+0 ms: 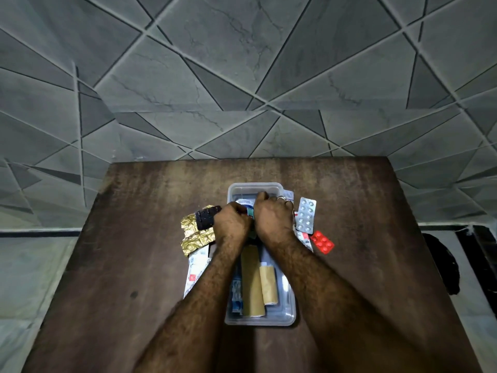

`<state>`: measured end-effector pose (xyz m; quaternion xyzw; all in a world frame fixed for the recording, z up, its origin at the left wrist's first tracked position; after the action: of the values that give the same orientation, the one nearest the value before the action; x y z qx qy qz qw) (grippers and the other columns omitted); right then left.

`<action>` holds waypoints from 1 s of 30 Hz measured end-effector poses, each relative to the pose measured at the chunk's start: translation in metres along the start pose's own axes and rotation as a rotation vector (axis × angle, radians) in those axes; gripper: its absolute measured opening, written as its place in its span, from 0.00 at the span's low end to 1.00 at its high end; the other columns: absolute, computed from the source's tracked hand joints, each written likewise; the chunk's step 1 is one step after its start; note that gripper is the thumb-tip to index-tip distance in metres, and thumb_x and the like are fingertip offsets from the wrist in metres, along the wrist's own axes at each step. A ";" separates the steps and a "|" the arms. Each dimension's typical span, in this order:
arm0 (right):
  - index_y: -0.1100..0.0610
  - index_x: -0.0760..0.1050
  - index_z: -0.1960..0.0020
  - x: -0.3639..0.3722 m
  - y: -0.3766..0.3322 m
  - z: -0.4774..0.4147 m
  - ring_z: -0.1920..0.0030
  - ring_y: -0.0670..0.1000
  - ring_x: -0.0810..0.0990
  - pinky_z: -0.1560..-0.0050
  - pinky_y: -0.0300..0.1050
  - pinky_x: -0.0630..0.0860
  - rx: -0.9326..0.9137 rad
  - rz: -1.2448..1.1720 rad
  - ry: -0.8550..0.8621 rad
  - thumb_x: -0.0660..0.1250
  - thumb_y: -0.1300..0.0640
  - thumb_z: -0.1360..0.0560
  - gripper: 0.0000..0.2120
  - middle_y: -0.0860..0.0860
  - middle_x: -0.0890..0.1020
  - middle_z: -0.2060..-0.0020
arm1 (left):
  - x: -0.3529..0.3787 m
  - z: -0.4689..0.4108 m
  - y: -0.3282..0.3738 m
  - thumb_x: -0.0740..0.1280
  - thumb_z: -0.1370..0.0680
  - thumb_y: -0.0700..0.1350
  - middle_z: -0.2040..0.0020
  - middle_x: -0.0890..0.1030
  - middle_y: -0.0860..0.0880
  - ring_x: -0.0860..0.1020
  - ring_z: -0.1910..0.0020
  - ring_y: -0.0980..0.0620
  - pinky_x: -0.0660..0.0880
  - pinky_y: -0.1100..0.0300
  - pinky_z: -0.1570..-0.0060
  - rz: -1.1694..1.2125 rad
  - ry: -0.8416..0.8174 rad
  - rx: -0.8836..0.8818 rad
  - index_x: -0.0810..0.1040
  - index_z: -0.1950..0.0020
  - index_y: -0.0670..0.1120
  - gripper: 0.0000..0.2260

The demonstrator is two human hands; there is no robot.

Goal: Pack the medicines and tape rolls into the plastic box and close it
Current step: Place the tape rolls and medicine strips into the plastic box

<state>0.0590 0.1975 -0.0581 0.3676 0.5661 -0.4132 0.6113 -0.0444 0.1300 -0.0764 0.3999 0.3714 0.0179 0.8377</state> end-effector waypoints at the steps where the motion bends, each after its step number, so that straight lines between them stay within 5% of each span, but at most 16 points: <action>1: 0.64 0.68 0.39 0.002 -0.001 -0.001 0.47 0.62 0.80 0.47 0.53 0.71 -0.025 0.010 -0.009 0.59 0.62 0.25 0.15 0.61 0.82 0.48 | 0.002 0.000 -0.001 0.69 0.28 0.41 0.49 0.85 0.46 0.83 0.51 0.47 0.77 0.62 0.52 0.010 -0.002 0.006 0.84 0.49 0.49 0.10; 7: 0.60 0.78 0.47 -0.009 0.042 -0.004 0.50 0.60 0.81 0.51 0.48 0.75 0.059 -0.489 0.031 0.64 0.57 0.25 0.10 0.59 0.84 0.52 | 0.009 -0.005 -0.002 0.74 0.29 0.43 0.51 0.86 0.46 0.83 0.55 0.49 0.80 0.60 0.54 0.054 0.012 0.020 0.84 0.49 0.49 0.09; 10: 0.56 0.79 0.53 -0.009 0.088 0.003 0.53 0.58 0.81 0.52 0.46 0.77 0.249 -0.662 0.101 0.64 0.57 0.27 0.07 0.57 0.84 0.55 | 0.014 -0.002 0.001 0.72 0.28 0.41 0.56 0.84 0.50 0.78 0.66 0.57 0.70 0.76 0.74 0.066 0.009 0.048 0.83 0.50 0.47 0.07; 12: 0.54 0.78 0.57 0.004 0.109 0.010 0.55 0.57 0.82 0.54 0.45 0.77 0.339 -0.678 0.082 0.62 0.56 0.28 0.06 0.55 0.84 0.57 | 0.018 0.000 0.001 0.70 0.27 0.40 0.57 0.83 0.51 0.73 0.70 0.61 0.66 0.76 0.79 0.058 0.013 0.070 0.83 0.51 0.48 0.06; 16: 0.53 0.74 0.63 0.035 0.125 0.023 0.55 0.59 0.81 0.56 0.45 0.75 0.428 -0.651 -0.008 0.62 0.55 0.30 0.04 0.56 0.84 0.58 | 0.021 0.006 0.003 0.70 0.26 0.41 0.56 0.82 0.51 0.77 0.66 0.56 0.67 0.72 0.74 -0.012 0.015 0.144 0.82 0.49 0.50 0.08; 21: 0.56 0.78 0.49 0.048 0.133 0.034 0.49 0.62 0.80 0.47 0.52 0.77 0.402 -0.502 -0.021 0.67 0.51 0.29 0.12 0.59 0.80 0.50 | -0.009 0.002 0.002 0.71 0.26 0.42 0.56 0.85 0.49 0.83 0.59 0.50 0.81 0.56 0.58 0.238 0.058 0.229 0.81 0.51 0.52 0.06; 23: 0.57 0.77 0.48 0.052 0.138 0.036 0.49 0.62 0.79 0.47 0.53 0.77 0.398 -0.455 -0.012 0.67 0.47 0.29 0.16 0.59 0.79 0.50 | -0.042 -0.002 -0.007 0.71 0.27 0.43 0.58 0.84 0.50 0.82 0.59 0.50 0.80 0.61 0.56 0.295 0.178 0.233 0.82 0.51 0.50 0.06; 25: 0.58 0.77 0.49 0.054 0.139 0.038 0.49 0.62 0.79 0.48 0.54 0.77 0.381 -0.430 -0.007 0.67 0.44 0.30 0.18 0.59 0.79 0.50 | -0.071 -0.003 -0.024 0.72 0.27 0.42 0.57 0.83 0.50 0.81 0.57 0.51 0.74 0.69 0.57 0.271 0.287 0.184 0.83 0.49 0.46 0.07; 30: 0.60 0.76 0.48 0.054 0.137 0.037 0.49 0.63 0.79 0.50 0.53 0.77 0.342 -0.433 -0.025 0.68 0.42 0.30 0.22 0.61 0.79 0.51 | -0.080 -0.005 -0.084 0.74 0.28 0.43 0.55 0.85 0.46 0.83 0.54 0.48 0.76 0.58 0.53 0.109 0.227 0.000 0.84 0.50 0.46 0.07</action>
<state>0.2001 0.2122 -0.1111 0.3309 0.5459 -0.6282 0.4447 -0.1275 0.0498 -0.0873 0.4152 0.4416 0.1087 0.7879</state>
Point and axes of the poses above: each hand's wrist, its own z-axis away from the middle knuckle, its own x-axis out of the palm, y = z × x, the point moved 10 cm from there along -z, towards the middle knuckle
